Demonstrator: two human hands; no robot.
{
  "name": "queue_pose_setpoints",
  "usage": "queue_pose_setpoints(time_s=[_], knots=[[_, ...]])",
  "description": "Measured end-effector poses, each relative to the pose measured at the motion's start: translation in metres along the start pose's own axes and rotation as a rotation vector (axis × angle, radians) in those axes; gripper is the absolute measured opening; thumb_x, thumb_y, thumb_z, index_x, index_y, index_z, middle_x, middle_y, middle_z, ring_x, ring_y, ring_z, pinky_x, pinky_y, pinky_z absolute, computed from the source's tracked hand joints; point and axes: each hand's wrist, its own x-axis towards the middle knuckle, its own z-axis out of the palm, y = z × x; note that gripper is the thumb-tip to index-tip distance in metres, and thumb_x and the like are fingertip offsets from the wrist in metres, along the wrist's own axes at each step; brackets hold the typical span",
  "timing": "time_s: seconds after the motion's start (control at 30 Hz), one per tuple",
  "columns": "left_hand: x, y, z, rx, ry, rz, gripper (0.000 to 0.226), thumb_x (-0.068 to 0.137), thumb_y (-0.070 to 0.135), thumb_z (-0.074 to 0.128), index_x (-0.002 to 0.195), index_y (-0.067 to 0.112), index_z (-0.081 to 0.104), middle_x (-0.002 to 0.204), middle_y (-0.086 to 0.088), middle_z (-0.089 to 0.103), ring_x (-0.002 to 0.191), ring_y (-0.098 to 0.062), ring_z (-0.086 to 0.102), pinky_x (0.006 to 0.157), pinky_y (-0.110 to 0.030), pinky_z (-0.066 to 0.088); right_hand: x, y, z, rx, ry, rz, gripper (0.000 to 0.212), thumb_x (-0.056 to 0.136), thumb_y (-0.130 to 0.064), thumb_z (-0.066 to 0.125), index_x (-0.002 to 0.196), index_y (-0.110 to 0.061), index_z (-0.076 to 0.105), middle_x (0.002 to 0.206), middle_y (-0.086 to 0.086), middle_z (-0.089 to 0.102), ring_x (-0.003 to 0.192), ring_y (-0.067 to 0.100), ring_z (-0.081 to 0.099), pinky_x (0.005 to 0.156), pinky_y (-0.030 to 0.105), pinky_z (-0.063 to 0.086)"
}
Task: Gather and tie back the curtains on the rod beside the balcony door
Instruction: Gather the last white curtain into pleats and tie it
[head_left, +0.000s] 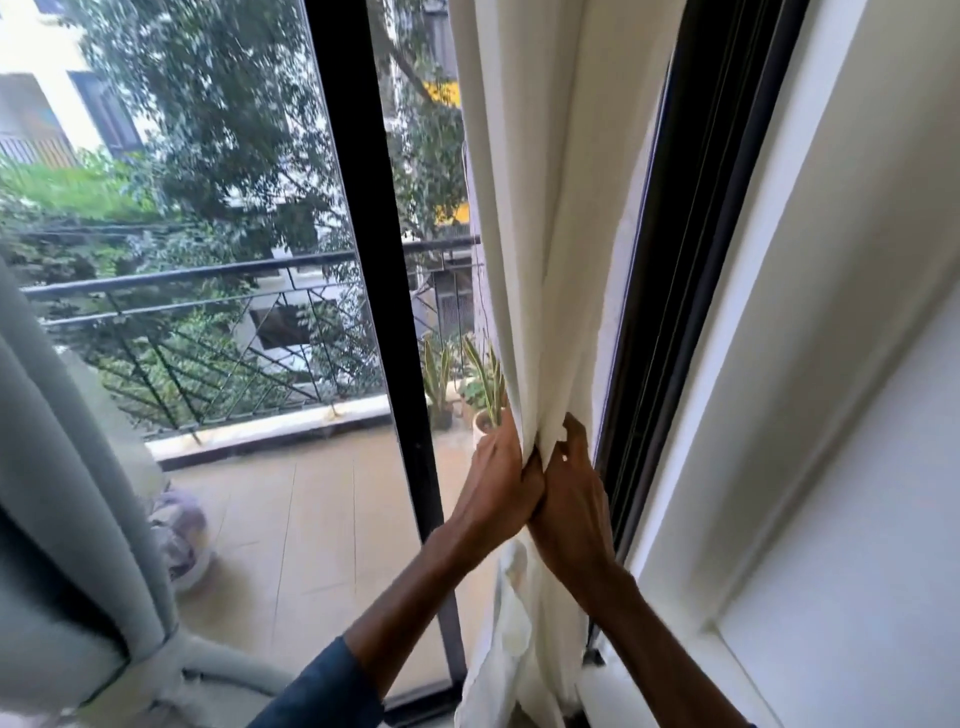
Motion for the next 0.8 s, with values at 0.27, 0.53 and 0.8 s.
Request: queue_pose_setpoints(time_s=[0.27,0.53,0.8], knots=[[-0.027,-0.039,0.029,0.115,-0.061,-0.067,0.033,0.094,0.028,0.039,0.102,0.007,0.064,0.093,-0.007,0.069,0.084,-0.024,0.068,0.073,-0.038,0.058,-0.045,0.064,0.026,-0.094,-0.338,-0.118,0.095,0.087,-0.014,0.062,0.157,-0.028,0.000,0.163,0.010,0.023,0.133,0.021,0.053,0.099,0.018,0.049],[-0.036,-0.023,0.016,-0.064,-0.236,-0.223,0.061,0.101,0.059,0.038,0.113,0.002,0.053,0.082,0.006,0.058,0.068,-0.002,0.061,0.058,-0.011,0.046,-0.040,0.057,0.000,0.292,-0.596,0.058,0.072,0.083,-0.025,0.077,0.146,-0.021,0.043,0.135,-0.010,0.060,0.118,-0.001,0.061,0.094,0.022,0.055],[-0.069,-0.027,-0.022,0.090,-0.161,-0.298,0.104,0.088,0.084,0.015,0.133,-0.005,0.044,0.125,-0.025,0.056,0.107,-0.033,0.061,0.098,-0.045,0.053,-0.069,0.011,0.051,0.183,-0.530,0.112,0.025,0.090,-0.004,0.062,0.115,-0.005,0.063,0.106,0.019,0.071,0.101,0.035,0.068,0.089,0.046,0.057]])
